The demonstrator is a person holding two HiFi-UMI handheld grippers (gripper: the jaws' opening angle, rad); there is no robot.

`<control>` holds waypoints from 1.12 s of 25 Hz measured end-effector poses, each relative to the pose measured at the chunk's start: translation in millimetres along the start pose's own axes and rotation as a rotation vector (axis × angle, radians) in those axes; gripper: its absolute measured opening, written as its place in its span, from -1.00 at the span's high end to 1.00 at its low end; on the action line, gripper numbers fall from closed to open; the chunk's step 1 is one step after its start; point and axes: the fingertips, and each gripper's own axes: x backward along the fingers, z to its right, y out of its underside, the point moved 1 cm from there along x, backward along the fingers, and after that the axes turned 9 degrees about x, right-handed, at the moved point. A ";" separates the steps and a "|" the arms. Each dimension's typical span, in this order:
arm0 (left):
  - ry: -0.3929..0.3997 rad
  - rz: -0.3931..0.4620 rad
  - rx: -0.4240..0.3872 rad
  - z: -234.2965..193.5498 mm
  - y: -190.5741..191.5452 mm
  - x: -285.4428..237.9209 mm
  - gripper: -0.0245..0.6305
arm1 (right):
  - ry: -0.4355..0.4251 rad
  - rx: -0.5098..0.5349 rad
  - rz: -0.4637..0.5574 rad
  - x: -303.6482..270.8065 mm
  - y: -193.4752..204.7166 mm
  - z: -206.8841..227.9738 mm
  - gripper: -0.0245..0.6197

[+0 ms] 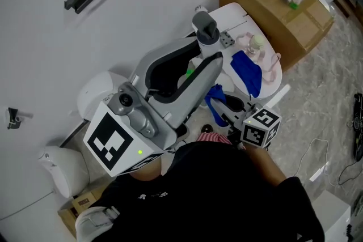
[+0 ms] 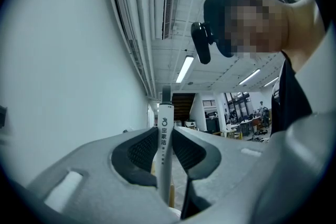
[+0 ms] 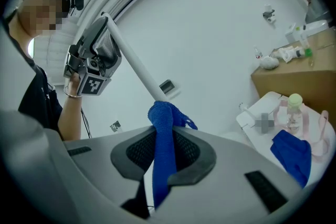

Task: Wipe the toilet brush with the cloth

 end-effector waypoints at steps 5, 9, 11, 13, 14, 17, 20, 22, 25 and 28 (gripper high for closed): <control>-0.010 -0.013 0.010 13.0 2.3 -15.4 0.65 | 0.007 -0.006 -0.009 18.8 -1.6 11.0 0.73; -0.011 -0.033 0.007 21.6 4.1 -25.6 0.65 | 0.017 -0.003 -0.020 28.6 2.0 19.6 0.73; -0.012 -0.038 0.002 24.3 2.6 -28.6 0.65 | 0.019 -0.008 -0.022 30.9 4.5 22.5 0.73; -0.015 -0.038 -0.003 26.0 0.2 -30.6 0.65 | 0.018 -0.015 -0.023 31.6 7.1 23.9 0.73; -0.016 -0.039 -0.005 26.6 -0.7 -31.7 0.65 | 0.017 -0.018 -0.024 31.8 8.6 24.3 0.73; -0.022 -0.034 -0.007 27.5 -2.2 -35.7 0.65 | 0.016 -0.023 -0.031 32.3 13.4 27.9 0.73; -0.031 -0.028 -0.010 29.4 -3.3 -38.0 0.65 | 0.013 -0.028 -0.042 33.2 19.5 31.0 0.73; -0.036 -0.025 -0.014 30.5 -5.5 -38.5 0.65 | 0.014 -0.028 -0.051 33.8 22.3 33.3 0.73; -0.040 -0.014 -0.020 31.0 -10.4 -39.5 0.65 | 0.016 -0.028 -0.061 34.0 24.6 37.5 0.73; -0.042 -0.010 -0.025 31.5 -12.8 -40.8 0.65 | 0.020 -0.029 -0.069 33.2 27.4 40.8 0.73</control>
